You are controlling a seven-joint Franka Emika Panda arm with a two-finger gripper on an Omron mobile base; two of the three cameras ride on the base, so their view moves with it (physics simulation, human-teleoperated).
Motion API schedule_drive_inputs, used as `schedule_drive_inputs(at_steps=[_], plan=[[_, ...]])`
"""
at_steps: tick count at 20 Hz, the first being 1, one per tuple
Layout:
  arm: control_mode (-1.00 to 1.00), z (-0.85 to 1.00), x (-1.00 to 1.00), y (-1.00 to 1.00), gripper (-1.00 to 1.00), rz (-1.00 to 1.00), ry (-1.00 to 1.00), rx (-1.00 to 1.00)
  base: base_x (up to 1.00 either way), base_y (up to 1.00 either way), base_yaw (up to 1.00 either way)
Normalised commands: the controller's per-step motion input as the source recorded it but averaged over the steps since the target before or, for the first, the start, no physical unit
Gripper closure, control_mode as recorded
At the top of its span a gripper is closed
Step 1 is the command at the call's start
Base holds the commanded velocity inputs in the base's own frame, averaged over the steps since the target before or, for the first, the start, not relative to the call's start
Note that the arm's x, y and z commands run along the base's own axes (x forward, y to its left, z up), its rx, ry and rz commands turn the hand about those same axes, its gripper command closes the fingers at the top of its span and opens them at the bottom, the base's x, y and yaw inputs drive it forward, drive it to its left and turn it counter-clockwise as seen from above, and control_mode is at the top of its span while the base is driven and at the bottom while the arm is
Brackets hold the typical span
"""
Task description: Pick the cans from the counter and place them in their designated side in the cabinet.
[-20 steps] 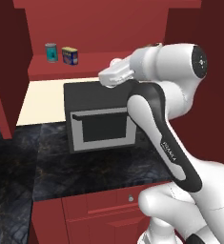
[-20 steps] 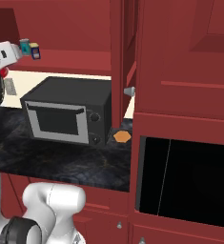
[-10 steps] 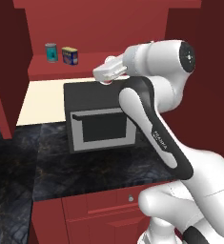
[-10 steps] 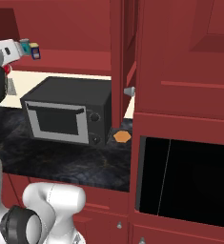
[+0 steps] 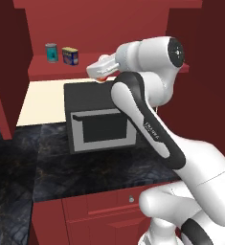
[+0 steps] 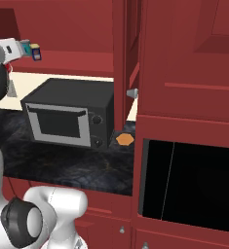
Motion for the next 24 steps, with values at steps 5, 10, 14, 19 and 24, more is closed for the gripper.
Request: schedule_drive_inputs(at_steps=[5,10,14,19,24], plan=[[-1.00,0.00,0.20,0.12,1.00,0.01,0.03,0.00,0.00,0.00,0.00],[-1.00,0.00,0.21,0.17,1.00,0.00,0.04,-0.01,0.00,0.00,0.00],[-1.00,0.00,0.22,0.14,1.00,0.00,0.03,0.00,0.00,0.00,0.00],[-1.00,0.00,0.25,0.13,1.00,0.01,0.02,0.00,0.00,0.00,0.00],[-1.00,0.00,0.24,0.12,1.00,0.01,0.00,-0.01,0.00,0.00,0.00]])
